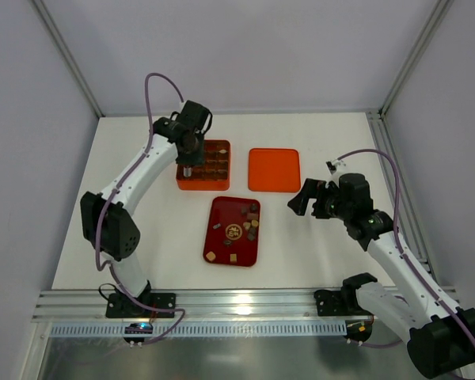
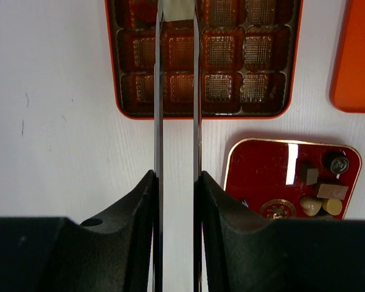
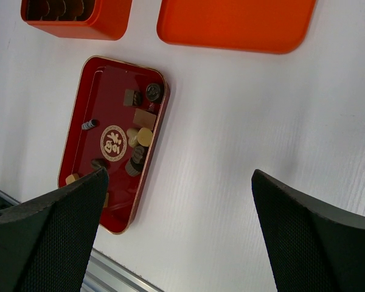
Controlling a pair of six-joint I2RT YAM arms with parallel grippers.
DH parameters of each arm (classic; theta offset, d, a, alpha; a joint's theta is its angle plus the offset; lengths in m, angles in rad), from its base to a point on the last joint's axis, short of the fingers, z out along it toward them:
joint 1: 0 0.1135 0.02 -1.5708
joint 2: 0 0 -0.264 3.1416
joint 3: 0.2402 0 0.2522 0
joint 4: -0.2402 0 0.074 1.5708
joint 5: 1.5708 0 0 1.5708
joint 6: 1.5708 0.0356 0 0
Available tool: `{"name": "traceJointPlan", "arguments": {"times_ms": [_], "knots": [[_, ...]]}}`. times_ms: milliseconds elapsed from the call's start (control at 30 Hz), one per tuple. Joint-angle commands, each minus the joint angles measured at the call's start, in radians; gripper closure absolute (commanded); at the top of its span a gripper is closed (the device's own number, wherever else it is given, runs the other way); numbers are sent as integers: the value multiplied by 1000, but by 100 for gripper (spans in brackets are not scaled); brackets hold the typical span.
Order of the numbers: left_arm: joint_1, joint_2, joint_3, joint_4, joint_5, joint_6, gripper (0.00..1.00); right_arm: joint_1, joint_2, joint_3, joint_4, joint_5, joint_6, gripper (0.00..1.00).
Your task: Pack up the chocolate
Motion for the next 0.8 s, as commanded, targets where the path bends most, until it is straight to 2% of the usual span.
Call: {"name": "traceJointPlan", "arguments": {"times_ms": [0,433,767], "knots": [[12,44,83,39,9,40,68,6,-2,4,46,-9,-19,0],[24,81,66,31,-8,54,68,6,3,6,45,-12,-20,0],[26,91,62,17,-11,54,64,6,-6,6,38,-8,-20,0]]}}
